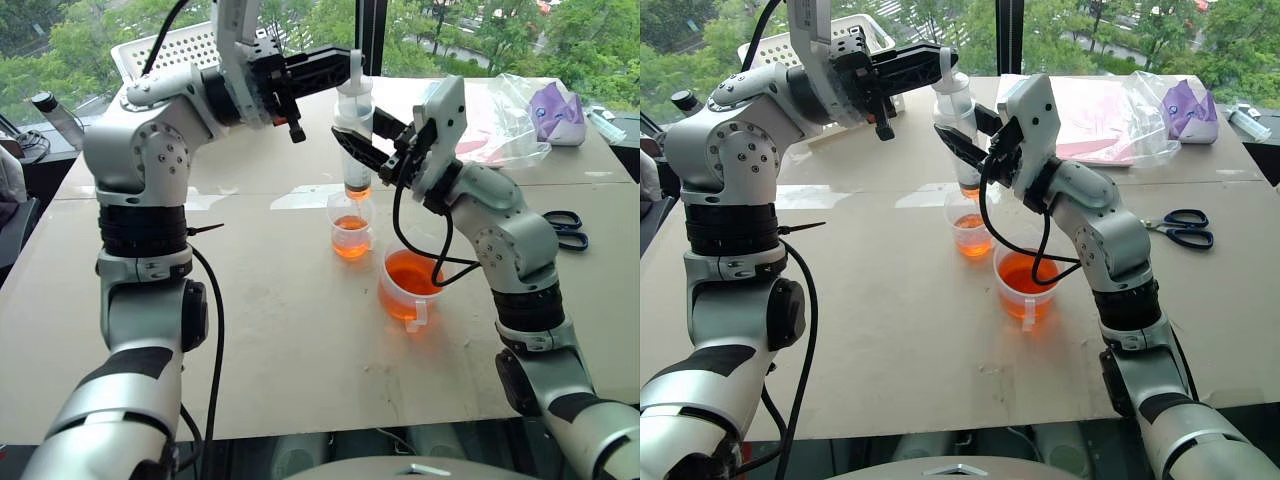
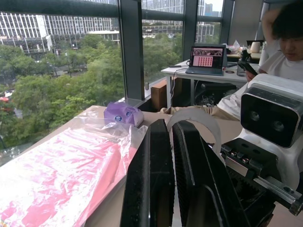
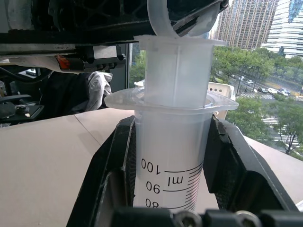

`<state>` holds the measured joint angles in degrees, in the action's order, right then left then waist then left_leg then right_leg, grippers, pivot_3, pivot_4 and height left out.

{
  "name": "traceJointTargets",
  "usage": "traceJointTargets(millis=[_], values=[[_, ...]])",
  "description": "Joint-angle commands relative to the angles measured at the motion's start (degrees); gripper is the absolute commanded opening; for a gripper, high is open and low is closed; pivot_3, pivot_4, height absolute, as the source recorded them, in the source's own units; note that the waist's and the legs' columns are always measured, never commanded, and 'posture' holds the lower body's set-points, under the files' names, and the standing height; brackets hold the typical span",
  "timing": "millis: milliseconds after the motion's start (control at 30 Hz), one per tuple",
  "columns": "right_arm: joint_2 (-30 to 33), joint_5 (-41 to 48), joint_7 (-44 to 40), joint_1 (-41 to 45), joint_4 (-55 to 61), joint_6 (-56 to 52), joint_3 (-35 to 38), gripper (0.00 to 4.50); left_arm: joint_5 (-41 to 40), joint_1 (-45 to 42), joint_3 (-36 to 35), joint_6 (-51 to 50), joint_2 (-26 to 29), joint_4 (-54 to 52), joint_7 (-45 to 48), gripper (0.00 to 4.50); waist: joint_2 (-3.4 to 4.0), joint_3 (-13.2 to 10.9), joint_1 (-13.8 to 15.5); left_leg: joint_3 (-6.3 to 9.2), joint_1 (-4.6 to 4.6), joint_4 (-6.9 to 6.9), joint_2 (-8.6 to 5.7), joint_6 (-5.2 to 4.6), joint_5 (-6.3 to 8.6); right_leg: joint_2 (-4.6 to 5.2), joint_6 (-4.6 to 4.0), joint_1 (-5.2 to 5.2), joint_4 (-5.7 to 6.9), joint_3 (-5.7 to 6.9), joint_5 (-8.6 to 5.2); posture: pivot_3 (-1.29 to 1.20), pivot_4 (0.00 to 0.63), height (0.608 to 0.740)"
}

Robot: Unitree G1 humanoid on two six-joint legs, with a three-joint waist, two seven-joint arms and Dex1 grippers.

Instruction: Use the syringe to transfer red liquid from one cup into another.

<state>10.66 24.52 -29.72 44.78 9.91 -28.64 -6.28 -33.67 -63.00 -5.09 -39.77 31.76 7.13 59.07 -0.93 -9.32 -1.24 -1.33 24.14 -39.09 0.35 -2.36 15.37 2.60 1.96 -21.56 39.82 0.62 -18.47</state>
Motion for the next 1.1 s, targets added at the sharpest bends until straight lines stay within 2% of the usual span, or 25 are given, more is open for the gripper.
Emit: traceJointTargets(millis=[33, 967, 1000, 1100], values=[[-1.3, 0.6, -0.9, 2.1, 2.1, 2.1, 0.4, 1.49, 0.7, 0.9, 2.2, 0.0, 0.3, -2.3, 0.8, 0.09, 0.0, 0.0, 0.0, 0.0, 0.0, 0.0, 0.0, 0.0, 0.0, 0.0, 0.0, 0.0, 0.0, 0.0, 0.0, 0.0, 0.15, 0.74], [-3.0, 2.8, 0.0, 4.4, 1.5, 2.3, 3.4, 1.49, 2.3, 3.9, 4.3, -0.6, 1.3, -2.3, 2.1, 0.09, 0.0, 0.0, -0.9, 0.0, 0.0, 0.0, 0.0, 0.0, 0.0, 0.0, 0.0, 0.0, 0.0, 0.0, 0.0, 0.0, 0.15, 0.74], [-3.0, 2.8, 0.0, 4.3, 1.6, 2.3, 3.4, 1.49, 1.9, 3.8, 3.9, -0.8, 1.2, -2.2, 2.0, 0.67, 0.0, 0.0, -0.9, 0.0, 0.0, 0.0, 0.0, 0.0, 0.0, 0.0, 0.0, 0.0, 0.0, 0.0, 0.0, 0.0, 0.15, 0.74], [-3.0, 2.7, -0.1, 3.9, 1.7, 2.2, 3.2, 1.49, 0.7, 3.7, 3.3, -1.2, 1.6, -3.4, 3.2, 1.8, 0.0, 0.0, -1.0, 0.0, 0.0, 0.0, 0.0, 0.0, 0.0, 0.0, 0.0, 0.0, 0.0, 0.0, 0.0, 0.0, 0.15, 0.74]])
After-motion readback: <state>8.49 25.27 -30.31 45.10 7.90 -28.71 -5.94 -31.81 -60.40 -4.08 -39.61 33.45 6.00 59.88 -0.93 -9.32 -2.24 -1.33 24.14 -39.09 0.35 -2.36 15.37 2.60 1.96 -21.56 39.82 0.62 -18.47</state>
